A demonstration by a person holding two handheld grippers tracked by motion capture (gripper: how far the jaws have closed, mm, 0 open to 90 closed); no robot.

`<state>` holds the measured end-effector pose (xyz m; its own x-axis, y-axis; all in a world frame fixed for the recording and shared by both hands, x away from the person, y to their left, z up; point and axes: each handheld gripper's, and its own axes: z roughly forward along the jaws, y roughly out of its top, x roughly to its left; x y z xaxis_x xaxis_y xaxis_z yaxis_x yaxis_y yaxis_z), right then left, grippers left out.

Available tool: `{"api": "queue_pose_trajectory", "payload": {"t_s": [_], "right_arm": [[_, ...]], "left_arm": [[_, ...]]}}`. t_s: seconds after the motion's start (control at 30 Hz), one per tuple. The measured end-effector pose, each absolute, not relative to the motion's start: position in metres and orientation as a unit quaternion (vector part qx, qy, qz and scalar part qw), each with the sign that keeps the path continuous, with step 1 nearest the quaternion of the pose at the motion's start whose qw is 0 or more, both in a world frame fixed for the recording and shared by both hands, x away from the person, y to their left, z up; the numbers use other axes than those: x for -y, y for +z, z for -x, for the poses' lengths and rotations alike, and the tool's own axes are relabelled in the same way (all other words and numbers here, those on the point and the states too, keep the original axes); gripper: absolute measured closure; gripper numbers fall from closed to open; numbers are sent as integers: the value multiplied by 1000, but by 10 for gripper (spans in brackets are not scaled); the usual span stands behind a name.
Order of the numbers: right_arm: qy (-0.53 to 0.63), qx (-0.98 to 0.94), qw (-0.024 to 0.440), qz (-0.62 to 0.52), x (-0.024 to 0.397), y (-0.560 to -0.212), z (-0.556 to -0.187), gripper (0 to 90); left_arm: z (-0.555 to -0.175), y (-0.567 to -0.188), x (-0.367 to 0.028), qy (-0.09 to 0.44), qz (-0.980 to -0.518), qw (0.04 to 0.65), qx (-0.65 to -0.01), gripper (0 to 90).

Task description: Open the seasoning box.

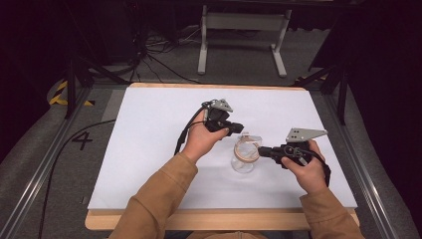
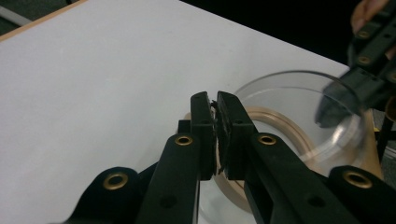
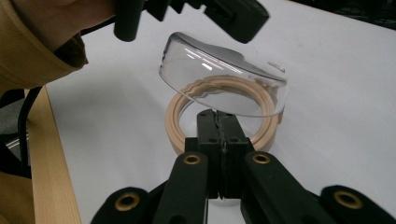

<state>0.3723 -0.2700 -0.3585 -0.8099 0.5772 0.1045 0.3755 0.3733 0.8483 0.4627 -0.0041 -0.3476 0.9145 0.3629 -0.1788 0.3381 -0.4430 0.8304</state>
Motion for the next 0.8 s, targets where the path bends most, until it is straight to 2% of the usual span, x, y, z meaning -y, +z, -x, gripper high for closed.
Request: {"api": "queue_pose_trajectory", "payload": {"t_s": [0.27,0.4,0.8], "right_arm": [[491,-816,114,-281,269,-354,-376,900],[496,-814,118,-280,269,-352,-378,900],[513,-801,123,-283,273,-349,-389,900]], "left_arm": [[-426,-338,-32,29,-853,486,-189,841],[-416,-341,-44,46,-863,467,-186,831],[-392,-364,-93,35,-871,444,-204,812]]}}
